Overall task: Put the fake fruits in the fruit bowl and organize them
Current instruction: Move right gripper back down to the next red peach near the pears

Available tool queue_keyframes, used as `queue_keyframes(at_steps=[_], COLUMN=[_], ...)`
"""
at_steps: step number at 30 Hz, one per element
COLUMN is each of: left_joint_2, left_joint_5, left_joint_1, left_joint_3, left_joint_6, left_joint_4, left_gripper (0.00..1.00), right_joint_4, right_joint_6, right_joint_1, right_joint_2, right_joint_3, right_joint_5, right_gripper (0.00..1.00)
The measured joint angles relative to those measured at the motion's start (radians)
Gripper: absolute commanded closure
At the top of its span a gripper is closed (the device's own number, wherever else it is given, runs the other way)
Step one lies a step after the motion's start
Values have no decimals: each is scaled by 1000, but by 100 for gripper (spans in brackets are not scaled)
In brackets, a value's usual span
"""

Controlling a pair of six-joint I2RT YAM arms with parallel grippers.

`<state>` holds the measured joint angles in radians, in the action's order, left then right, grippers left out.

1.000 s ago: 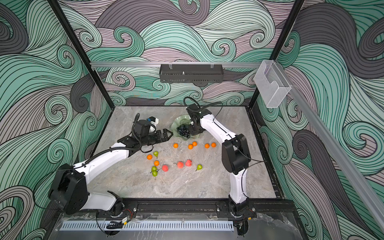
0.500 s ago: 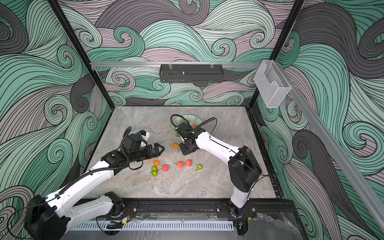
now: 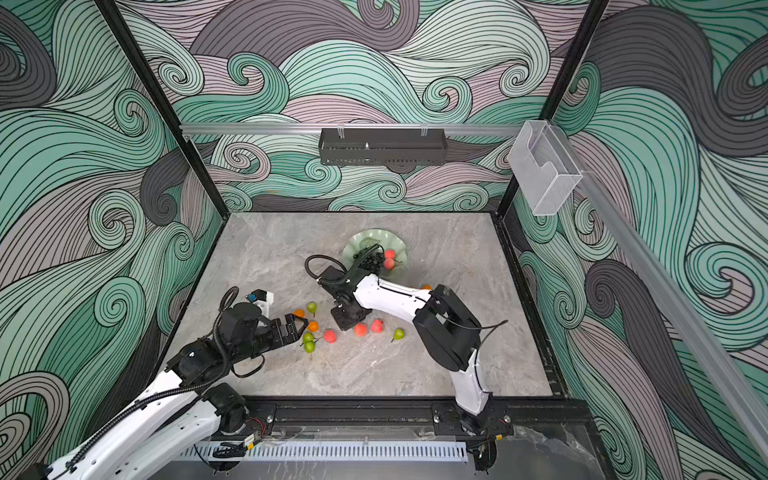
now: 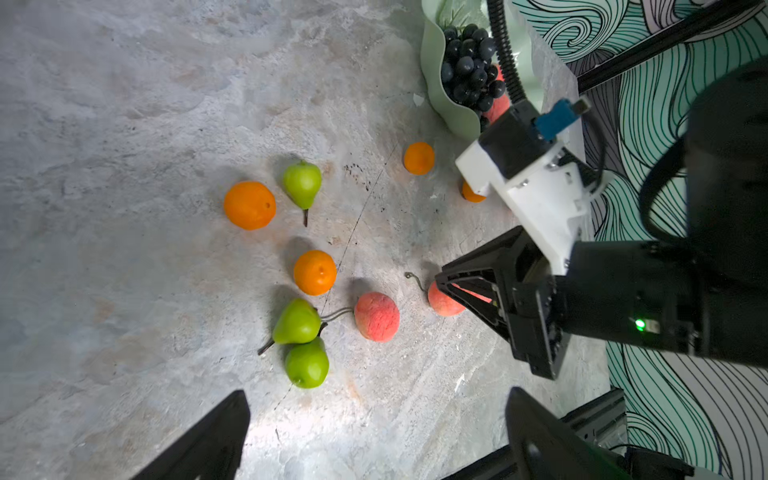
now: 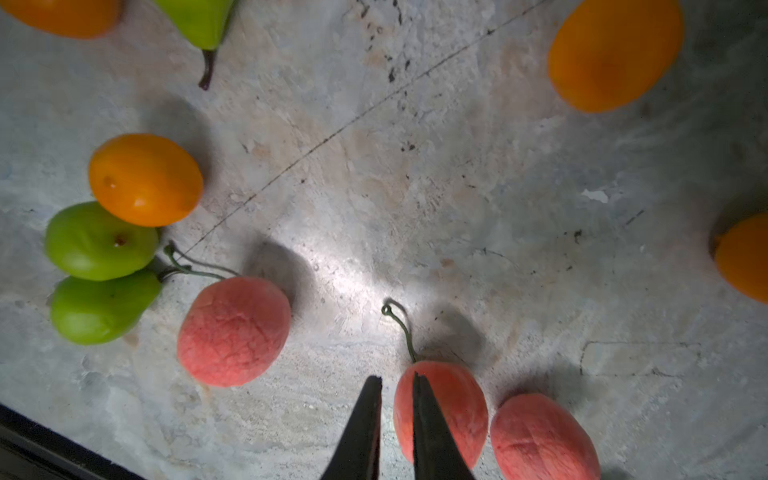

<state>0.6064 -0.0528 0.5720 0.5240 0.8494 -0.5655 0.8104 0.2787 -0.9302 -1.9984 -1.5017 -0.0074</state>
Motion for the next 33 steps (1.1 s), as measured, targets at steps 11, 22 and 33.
queue_keyframes(at_steps=[11, 22, 33], left_joint_2=[8, 13, 44], left_joint_5=[-106, -238, -275], left_joint_1=[-141, -279, -304], left_joint_3=[-33, -81, -81], left_joint_6=[44, 46, 32], left_joint_4=[28, 70, 83], left_gripper=[1, 1, 1], right_joint_4=[51, 87, 107], right_joint_6=[-62, -86, -92], right_joint_1=[-2, -10, -21], right_joint_2=[-118, -155, -174], right_joint_3=[-100, -123, -135], right_joint_5=[11, 20, 37], right_gripper=[79, 78, 79])
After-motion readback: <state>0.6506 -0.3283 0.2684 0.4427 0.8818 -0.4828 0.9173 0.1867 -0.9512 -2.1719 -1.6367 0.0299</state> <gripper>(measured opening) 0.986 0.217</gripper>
